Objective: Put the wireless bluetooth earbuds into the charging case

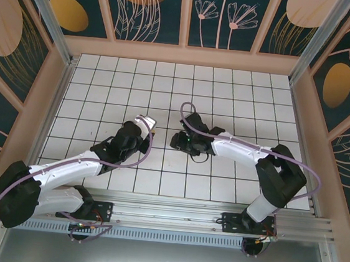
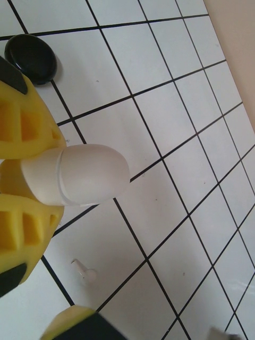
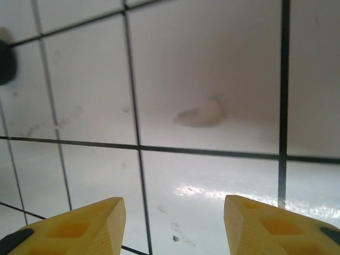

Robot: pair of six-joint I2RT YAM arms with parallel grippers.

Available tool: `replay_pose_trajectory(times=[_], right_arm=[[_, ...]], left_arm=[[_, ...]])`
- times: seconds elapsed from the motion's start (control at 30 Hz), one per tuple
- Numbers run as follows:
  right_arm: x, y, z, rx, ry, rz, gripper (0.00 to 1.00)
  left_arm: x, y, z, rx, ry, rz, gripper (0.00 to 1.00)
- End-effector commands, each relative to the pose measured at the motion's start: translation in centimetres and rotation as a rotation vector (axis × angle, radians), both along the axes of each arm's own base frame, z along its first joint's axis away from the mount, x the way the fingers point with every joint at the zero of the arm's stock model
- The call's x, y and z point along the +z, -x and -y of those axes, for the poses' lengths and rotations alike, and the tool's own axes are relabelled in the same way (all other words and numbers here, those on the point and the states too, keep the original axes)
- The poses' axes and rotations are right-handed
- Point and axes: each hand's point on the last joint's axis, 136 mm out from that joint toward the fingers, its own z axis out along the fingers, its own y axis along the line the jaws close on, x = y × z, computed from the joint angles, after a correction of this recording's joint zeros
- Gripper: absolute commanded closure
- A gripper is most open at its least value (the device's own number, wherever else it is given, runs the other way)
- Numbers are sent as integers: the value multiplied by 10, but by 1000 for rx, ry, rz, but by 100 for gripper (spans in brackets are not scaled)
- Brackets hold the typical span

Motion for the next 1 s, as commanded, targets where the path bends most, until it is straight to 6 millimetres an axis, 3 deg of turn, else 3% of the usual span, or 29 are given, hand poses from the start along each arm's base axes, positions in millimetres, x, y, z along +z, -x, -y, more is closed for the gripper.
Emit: replay_pose_trajectory(times=[0.0,0.47,0.73,0.97], right_arm=[[4,-9,-16,-76,-91,-13,47],[-25,-25,-21,-68,-42,-63,50],[-32,-41,-13,-70,-24,-61,51],[-30,-50,-25,-23,-39,-54,54]], left_arm=[[9,-2,-2,12,22,14,100],[8,0,-6,19,19,17,100],[6,0,-6,19,13,18,100],[3,0,-8,26,0,16,100]])
